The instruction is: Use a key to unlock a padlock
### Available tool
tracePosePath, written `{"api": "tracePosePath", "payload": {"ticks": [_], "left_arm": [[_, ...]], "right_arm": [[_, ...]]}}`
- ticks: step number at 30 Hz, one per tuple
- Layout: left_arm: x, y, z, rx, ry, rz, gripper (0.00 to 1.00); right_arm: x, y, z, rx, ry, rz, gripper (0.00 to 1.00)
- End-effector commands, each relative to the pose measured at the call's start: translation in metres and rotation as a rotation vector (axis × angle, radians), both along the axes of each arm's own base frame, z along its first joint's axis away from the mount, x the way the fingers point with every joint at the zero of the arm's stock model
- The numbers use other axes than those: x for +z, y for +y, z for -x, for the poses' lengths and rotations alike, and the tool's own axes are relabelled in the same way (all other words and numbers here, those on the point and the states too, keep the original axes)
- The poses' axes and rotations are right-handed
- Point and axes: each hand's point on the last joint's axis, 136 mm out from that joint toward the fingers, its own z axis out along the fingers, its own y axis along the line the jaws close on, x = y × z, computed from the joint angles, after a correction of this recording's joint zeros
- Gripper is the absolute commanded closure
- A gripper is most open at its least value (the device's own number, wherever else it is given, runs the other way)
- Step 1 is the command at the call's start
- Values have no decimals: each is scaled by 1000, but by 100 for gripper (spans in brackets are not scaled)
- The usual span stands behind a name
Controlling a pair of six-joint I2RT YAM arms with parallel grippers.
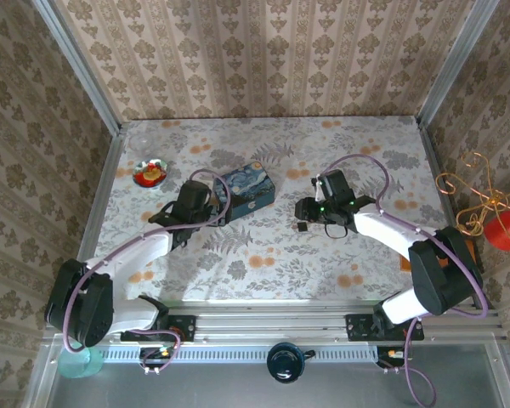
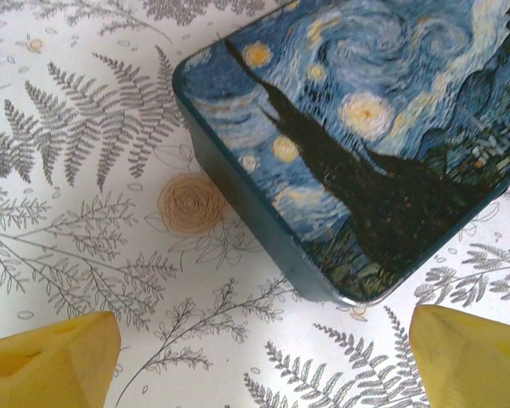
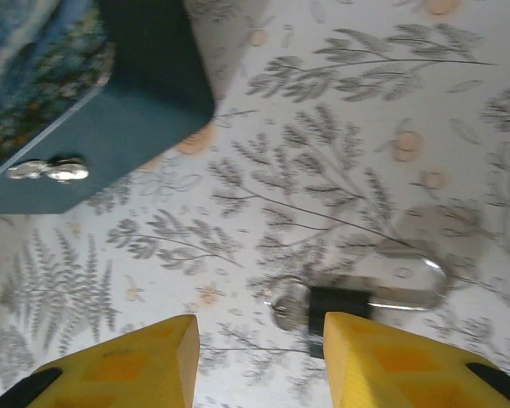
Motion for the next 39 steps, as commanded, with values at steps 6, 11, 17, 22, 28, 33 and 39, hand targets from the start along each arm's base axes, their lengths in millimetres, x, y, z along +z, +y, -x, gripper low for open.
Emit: {"api": "tracePosePath", "payload": {"ticks": [6,11,17,22,28,33,39], "left_arm": [[16,-6,-6,-27,1,-80,11],[12,-15,3,-50,8,-233,11],[-6,-28,14,-84,40,-389,10],[-24,-32,6,-61,73,-442,10],[-42,-23,-21,15,119,-474,11],[-52,-18,-46,61,167,-379,11],[-49,-20,-65,94,181,-289,11]], "right_arm": [[13,23,-1,-27,-38,-91,55],[10,24,6,-39,-57,-46,54],[21,17,22,-57,-141,37,51],[24,10,34,-64,-194,66,49],[22,8,45,-46,-214,61,48],[20,7,51,-14,-227,68,46],[27,-2,54,15,-270,123,42]]}}
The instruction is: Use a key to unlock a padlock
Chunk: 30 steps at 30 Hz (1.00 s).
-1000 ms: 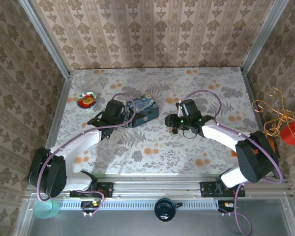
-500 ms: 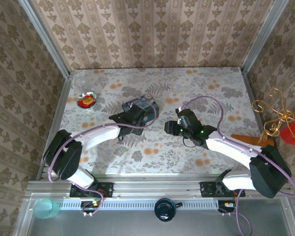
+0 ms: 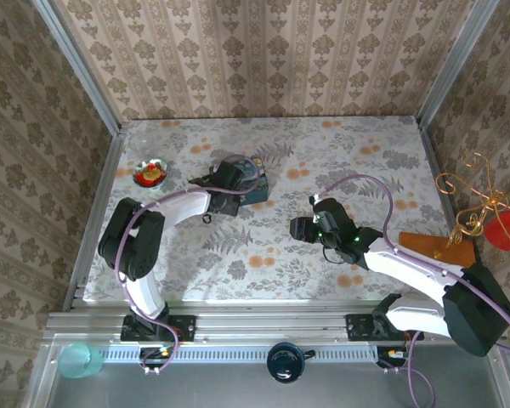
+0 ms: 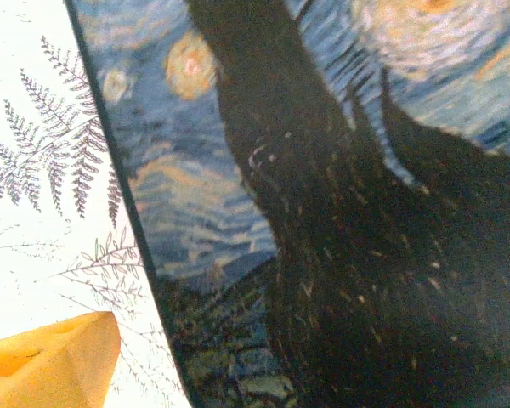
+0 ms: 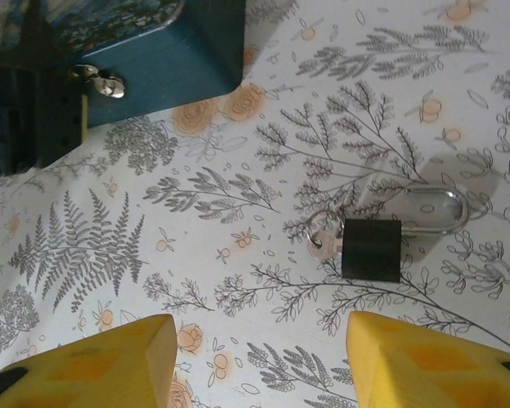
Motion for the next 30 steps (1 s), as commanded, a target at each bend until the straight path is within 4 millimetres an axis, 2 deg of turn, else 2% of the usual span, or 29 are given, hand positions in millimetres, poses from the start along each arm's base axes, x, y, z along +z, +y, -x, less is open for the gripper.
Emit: {"api": "tracePosePath", "payload": {"ticks": [1,4,7,8,10,12,14,18,21,25,30], "left_arm": [[17,-16,-9,5,-37,94,11],[31,-17,-2,-9,-91,132,10],[50,-3,10,-5,-183,138,8],[59,4,14,1,-230,133,8],[70,15,24,-2,-298,141,0],[85,30,33,10,-372,137,0],[97,48,38,50,-448,111,0],[120,82,44,114,-589,61,0],[127,97,44,102,-669,6,0],[135,118,43,131,-727,-59,0],[111,152,32,195,-715,-90,0]], "right_arm": [[6,-11,1,7,-53,76,42],[14,-22,-1,4,-92,131,42],[23,-37,-8,-10,-145,214,41],[25,-46,-11,-29,-161,255,39],[32,-67,-20,-102,-209,352,30],[41,-87,-29,-170,-286,442,15],[48,-104,-35,-234,-348,515,5],[49,-122,-46,-264,-403,595,2],[52,-142,-51,-348,-388,626,1],[51,-156,-58,-396,-391,670,1],[36,-166,-66,-413,-399,666,1]]}}
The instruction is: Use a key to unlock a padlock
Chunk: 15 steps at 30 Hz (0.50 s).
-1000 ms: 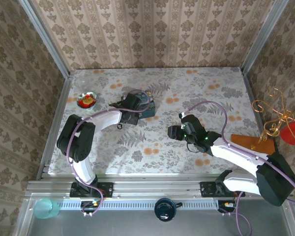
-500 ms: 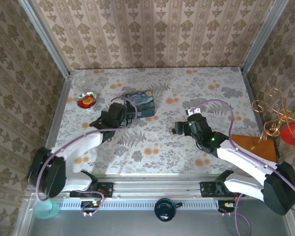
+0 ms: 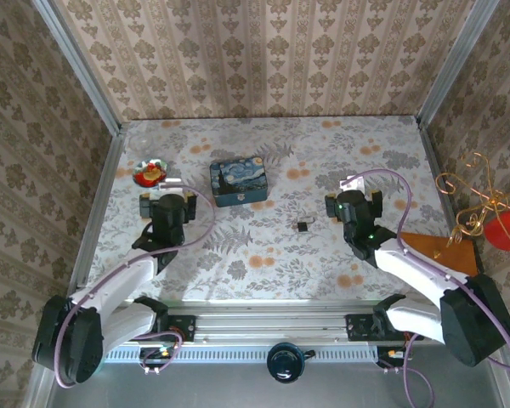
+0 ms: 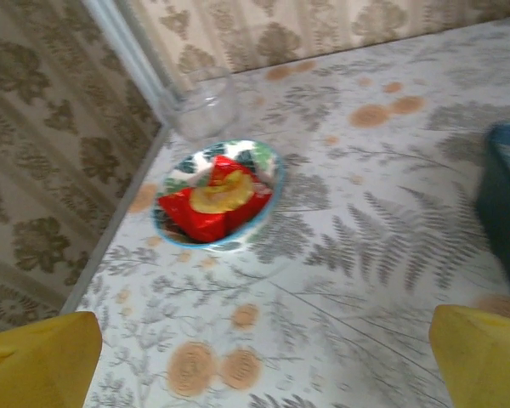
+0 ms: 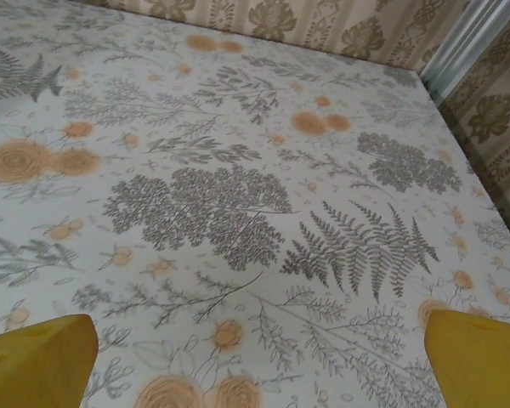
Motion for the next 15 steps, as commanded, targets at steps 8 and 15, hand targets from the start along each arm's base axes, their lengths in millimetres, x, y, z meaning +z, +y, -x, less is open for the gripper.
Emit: {"api": "tracePosePath", "payload": {"ticks": [8,15], "left_arm": [[-34,22,-24,-34,-71,-1,0],[-38,24,-47,-94,-109,12,0]], "right_arm": [[-26,-22,-26,-39,-41,38,1],[-26,-12,-43,70,-96,53,0]]}}
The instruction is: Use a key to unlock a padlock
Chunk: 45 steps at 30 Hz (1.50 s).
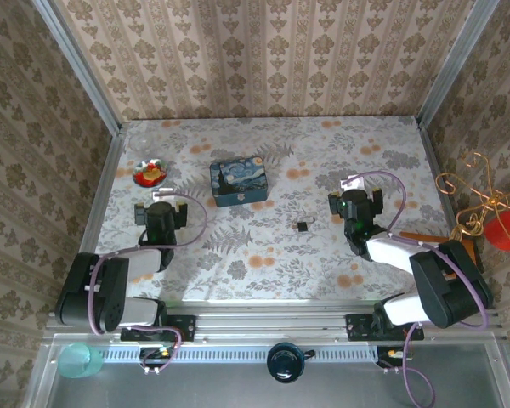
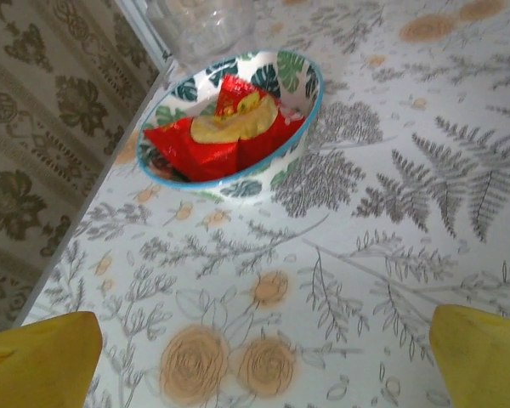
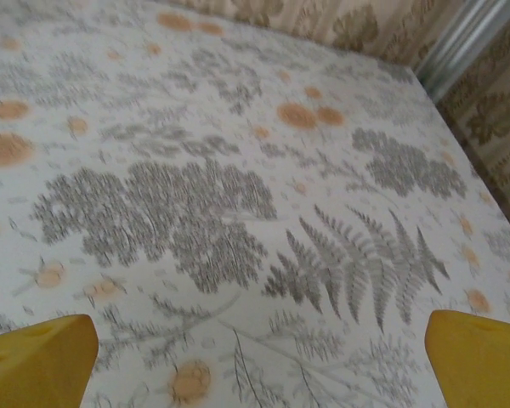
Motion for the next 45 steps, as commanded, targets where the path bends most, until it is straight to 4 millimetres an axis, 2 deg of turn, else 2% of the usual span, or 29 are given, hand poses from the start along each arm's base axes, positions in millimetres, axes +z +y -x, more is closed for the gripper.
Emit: {"api": "tracePosePath", "payload": {"ticks": [1,3,4,5,11,15,16,21,24,45], "left_arm": [[31,-8,-27,-89,-144,38,0],[12,6,-31,-80,-171,118,0],[13,13,-33,-76,-211,123,0],[7,16,-26,-55,-169,163,0],[7,25,-35,-24,-152,170,0],[7,25,-35,-20,-148,174,0],[6,25,-35,-20,-143,176,0],[7,25,-35,-21,-146,172,0],[6,26,-35,-18,-145,171,0],[7,25,-36,-21,-147,172,0]], "right_arm": [[9,9,-11,99,-70,-8,0],[8,12,-14,165,-75,-50,0],[4,12,-16,191,-68,-92,0],[2,15,-19,235,-73,-129,0],[-1,-2,-21,226,-69,-251,0],[-13,-9,-24,271,-119,-349,0],[-16,-10,-21,274,-81,-363,0],[-16,-9,-24,261,-84,-345,0],[-17,-25,-26,153,-81,-333,0],[-17,-24,-26,153,-78,-330,0]]}}
